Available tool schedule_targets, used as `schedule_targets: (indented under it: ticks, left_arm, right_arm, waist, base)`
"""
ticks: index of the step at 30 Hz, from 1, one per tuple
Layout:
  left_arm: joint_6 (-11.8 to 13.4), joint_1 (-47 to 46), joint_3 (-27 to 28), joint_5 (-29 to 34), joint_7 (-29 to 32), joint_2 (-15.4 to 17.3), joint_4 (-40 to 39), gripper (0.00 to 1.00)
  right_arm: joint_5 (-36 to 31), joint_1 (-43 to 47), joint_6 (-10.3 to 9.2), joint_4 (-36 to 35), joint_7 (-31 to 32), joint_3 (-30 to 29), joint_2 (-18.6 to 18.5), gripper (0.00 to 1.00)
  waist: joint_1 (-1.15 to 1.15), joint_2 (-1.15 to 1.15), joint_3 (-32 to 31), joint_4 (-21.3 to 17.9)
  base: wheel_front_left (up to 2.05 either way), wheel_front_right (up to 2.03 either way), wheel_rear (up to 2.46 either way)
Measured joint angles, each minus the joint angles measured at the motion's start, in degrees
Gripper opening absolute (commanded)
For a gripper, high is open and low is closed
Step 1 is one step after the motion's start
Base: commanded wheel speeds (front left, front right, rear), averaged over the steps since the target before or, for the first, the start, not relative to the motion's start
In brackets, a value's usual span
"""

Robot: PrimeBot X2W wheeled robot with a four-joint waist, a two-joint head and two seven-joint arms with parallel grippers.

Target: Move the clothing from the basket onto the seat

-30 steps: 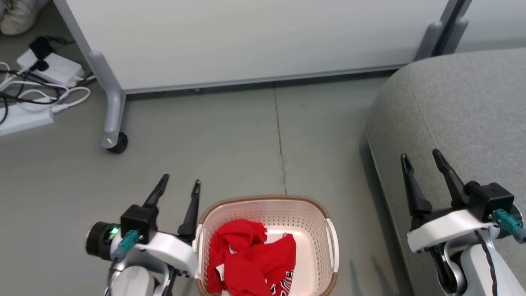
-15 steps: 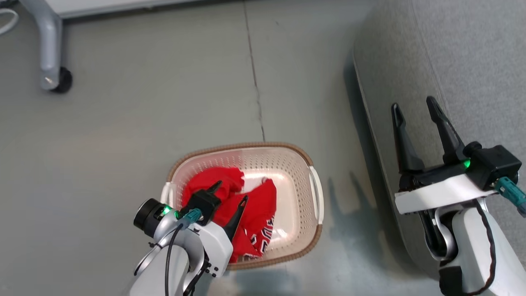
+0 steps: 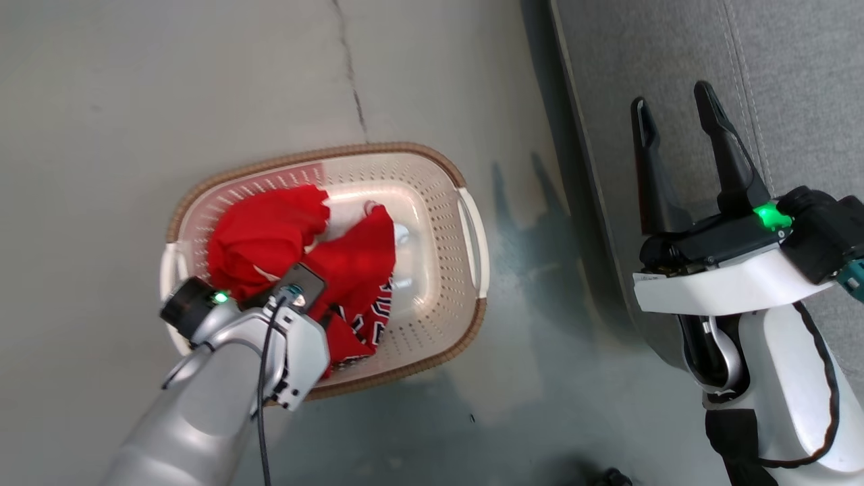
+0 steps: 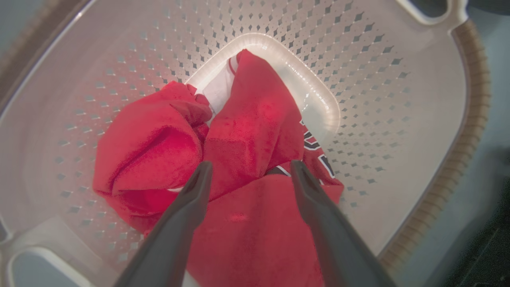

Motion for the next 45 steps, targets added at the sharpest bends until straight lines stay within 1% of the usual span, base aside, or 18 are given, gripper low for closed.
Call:
schedule_targets:
  ticks: [6,12,13,14,18,21,24,33,37,41,44,45]
  left_arm:
    - [0.0,-4.4,-1.9,1.3,4.0,3.3,5.8,1.0]
    - [0.0,-7.0,-4.0,2.1,8.8,5.3,9.8,0.99]
    - [0.0,-7.2,-4.4,2.0,9.4,5.5,10.2,0.37]
    - [0.0,-7.4,-4.9,2.0,9.7,5.6,10.4,0.0]
    - [0.0,-8.7,-6.1,1.9,9.6,5.9,10.7,0.0]
    - [0.0,-9.4,-7.0,1.8,8.4,5.9,10.4,0.0]
    - [0.0,-9.5,-7.2,0.7,6.4,5.0,9.4,0.0]
    - [0.0,-9.4,-7.0,-2.1,-2.7,1.7,3.4,0.0]
    - [0.1,-8.7,-6.0,-3.7,-6.1,1.0,0.1,0.0]
    - [0.3,-6.7,-5.1,-5.6,-8.8,0.2,-3.7,0.0]
    - [0.6,-5.4,-4.3,-7.0,-10.1,-0.1,-7.2,0.0]
    - [0.6,-5.4,-4.3,-7.0,-10.1,-0.1,-7.2,0.0]
  right_arm:
    - [3.6,-0.8,0.0,-2.9,-0.1,2.0,0.1,1.0]
    - [6.3,-0.8,0.0,-4.0,-0.1,3.0,0.1,1.0]
    - [6.6,-0.8,0.0,-4.1,-0.1,3.0,0.1,1.0]
    - [6.8,-0.8,0.0,-4.3,-0.1,3.0,0.1,1.0]
    - [7.1,-0.8,0.0,-4.6,-0.1,2.9,0.1,1.0]
    - [7.3,-0.8,0.0,-4.6,-0.1,2.4,0.1,1.0]
    - [6.9,-0.8,0.0,-4.5,-0.1,1.9,0.1,1.0]
    - [4.9,0.2,0.0,-3.4,-0.1,0.3,0.1,1.0]
    - [3.9,0.7,0.0,-2.9,-0.1,-0.5,0.1,1.0]
    - [2.6,1.7,0.0,-2.4,-0.1,-1.4,0.1,1.0]
    - [1.5,2.2,0.0,-1.9,-0.1,-2.3,0.1,1.0]
    - [1.5,2.2,0.0,-1.9,-0.1,-2.3,0.1,1.0]
  waist:
    - [0.0,0.0,5.3,-3.6]
    - [0.0,0.0,8.9,-7.3]
    - [0.0,0.0,9.3,-7.7]
    - [0.0,0.0,9.7,-8.1]
    - [0.0,0.0,10.6,-9.0]
    - [0.0,0.0,10.4,-8.9]
    - [0.0,0.0,9.7,-8.3]
    - [0.0,0.0,5.9,-5.2]
    - [0.0,0.0,3.6,-3.5]
    - [0.0,0.0,1.3,-2.0]
    - [0.0,0.0,-0.7,-0.9]
    - [0.0,0.0,-0.7,-0.9]
  base:
    - [0.0,0.0,0.0]
    - [0.0,0.0,0.0]
    - [0.0,0.0,0.0]
    - [0.0,0.0,0.0]
    - [0.0,0.0,0.0]
    - [0.0,0.0,0.0]
    - [0.0,0.0,0.0]
    - [0.0,0.0,0.0]
    - [0.0,0.0,0.0]
    - [0.0,0.0,0.0]
    - [0.0,0.0,0.0]
    - [0.0,0.0,0.0]
